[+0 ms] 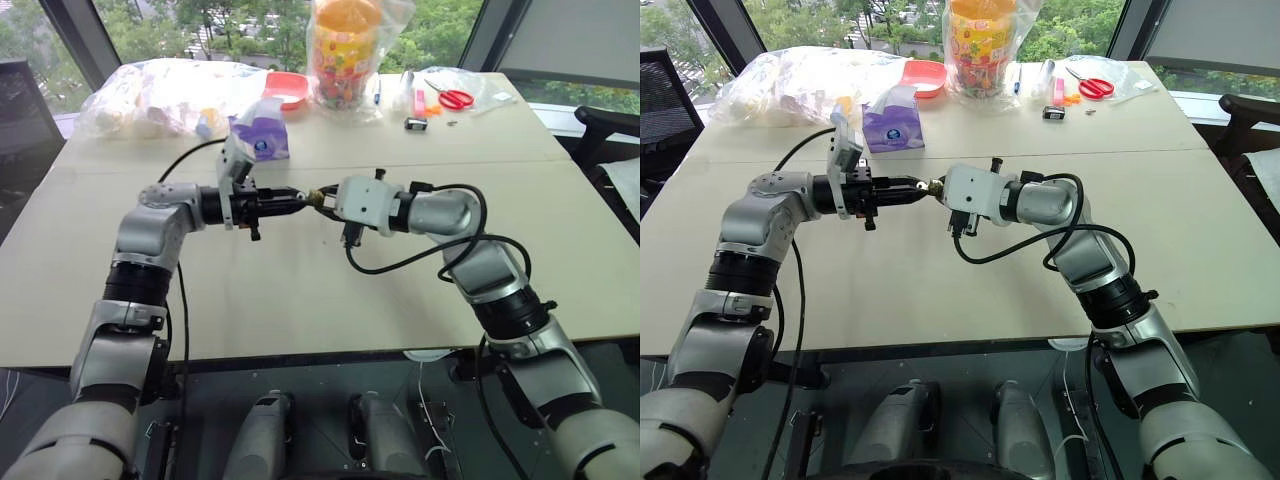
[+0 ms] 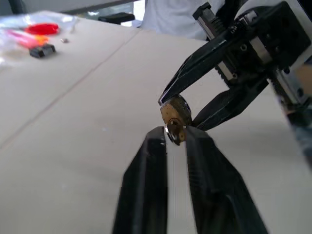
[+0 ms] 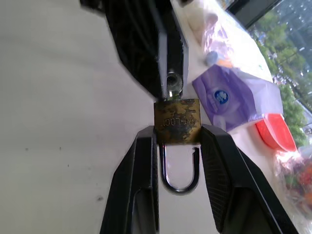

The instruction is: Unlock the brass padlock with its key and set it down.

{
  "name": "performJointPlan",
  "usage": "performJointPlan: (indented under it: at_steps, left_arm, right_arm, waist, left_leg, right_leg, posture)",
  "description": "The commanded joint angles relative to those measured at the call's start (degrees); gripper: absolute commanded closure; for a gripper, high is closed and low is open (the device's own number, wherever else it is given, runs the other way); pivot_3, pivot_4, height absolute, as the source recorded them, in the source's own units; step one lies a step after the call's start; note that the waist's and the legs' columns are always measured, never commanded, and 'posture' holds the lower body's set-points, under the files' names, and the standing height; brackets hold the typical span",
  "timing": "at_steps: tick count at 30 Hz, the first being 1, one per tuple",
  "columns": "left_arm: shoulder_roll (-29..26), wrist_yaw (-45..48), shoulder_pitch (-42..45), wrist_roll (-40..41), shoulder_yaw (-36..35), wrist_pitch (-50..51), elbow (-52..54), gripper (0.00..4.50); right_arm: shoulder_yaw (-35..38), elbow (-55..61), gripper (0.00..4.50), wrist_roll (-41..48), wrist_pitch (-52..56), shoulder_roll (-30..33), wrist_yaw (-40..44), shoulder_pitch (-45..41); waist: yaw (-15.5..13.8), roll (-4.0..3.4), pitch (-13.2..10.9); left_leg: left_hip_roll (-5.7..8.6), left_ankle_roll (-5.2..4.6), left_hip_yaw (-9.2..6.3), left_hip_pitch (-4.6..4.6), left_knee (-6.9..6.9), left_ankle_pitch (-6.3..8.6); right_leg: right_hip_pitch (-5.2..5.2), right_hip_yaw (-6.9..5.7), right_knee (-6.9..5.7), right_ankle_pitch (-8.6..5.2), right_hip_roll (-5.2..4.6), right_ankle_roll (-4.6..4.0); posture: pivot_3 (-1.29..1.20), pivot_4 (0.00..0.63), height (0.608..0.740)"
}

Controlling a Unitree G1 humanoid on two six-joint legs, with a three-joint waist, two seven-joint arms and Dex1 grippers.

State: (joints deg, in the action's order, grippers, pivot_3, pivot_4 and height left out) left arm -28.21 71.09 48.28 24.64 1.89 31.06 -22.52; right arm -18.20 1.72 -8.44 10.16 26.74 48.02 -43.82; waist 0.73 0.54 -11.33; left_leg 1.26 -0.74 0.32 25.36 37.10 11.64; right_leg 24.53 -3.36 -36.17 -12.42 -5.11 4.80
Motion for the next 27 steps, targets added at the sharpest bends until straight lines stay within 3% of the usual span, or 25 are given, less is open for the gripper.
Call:
performJointPlan:
  at_steps: [1, 17, 20, 24, 27]
  left_arm:
    - [-1.92, 0.79, 2.56, 4.42, -2.41, 9.36, 1.2, 1.95]
    - [1.17, 0.73, 4.74, 3.71, -2.8, 8.31, -3.25, 1.95]
    - [1.89, 0.66, 5.06, 2.88, -2.42, 6.78, -4.42, 2.81]
    - [2.38, 1.05, 5.24, 2.5, -2.07, 6.35, -4.94, 4.48]
    - [2.39, 1.31, 5.17, 1.99, -1.74, 5.76, -5.18, 4.48]
  right_arm:
    - [0.64, 2.28, 3.82, -0.2, -1.98, -0.16, -0.54, -1.51]
    - [0.43, 1.95, 3.82, -0.91, -3.27, -0.7, -0.33, -1.59]
    - [0.44, 2.35, 3.82, -1.0, -3.12, -0.73, -0.32, -1.45]
    - [0.5, 3.25, 3.82, -1.15, -2.78, -0.71, -0.21, -1.09]
    - [0.56, 3.76, 3.82, -1.24, -2.55, -0.71, -0.16, -0.86]
  waist:
    - [0.01, 0.01, -0.01]
    - [-0.12, 0.01, 0.0]
    - [-0.1, 0.01, 0.0]
    - [-0.09, 0.01, 0.0]
    - [-0.07, 0.01, 0.0]
  left_leg:
    - [-0.01, 0.0, 0.0, 0.0, 0.0, 0.0]
    - [-0.02, 0.0, -0.01, 0.0, 0.03, 0.0]
    - [-0.01, 0.0, -0.01, 0.0, 0.03, 0.0]
    - [-0.01, 0.0, -0.01, 0.0, 0.03, 0.0]
    - [-0.02, 0.0, -0.01, 0.0, 0.03, 0.0]
  right_leg:
    - [0.0, 0.0, -0.01, 0.0, 0.01, 0.0]
    - [0.0, 0.01, -0.01, 0.01, 0.01, 0.0]
    - [-0.01, 0.01, -0.01, 0.01, 0.01, 0.0]
    - [-0.01, 0.01, -0.01, 0.01, 0.01, 0.0]
    - [-0.01, 0.01, -0.02, 0.01, 0.01, 0.0]
  posture:
    - [0.0, 0.15, 0.74]
    - [0.0, 0.15, 0.74]
    - [0.0, 0.15, 0.74]
    - [0.0, 0.15, 0.74]
    - [0.0, 0.15, 0.74]
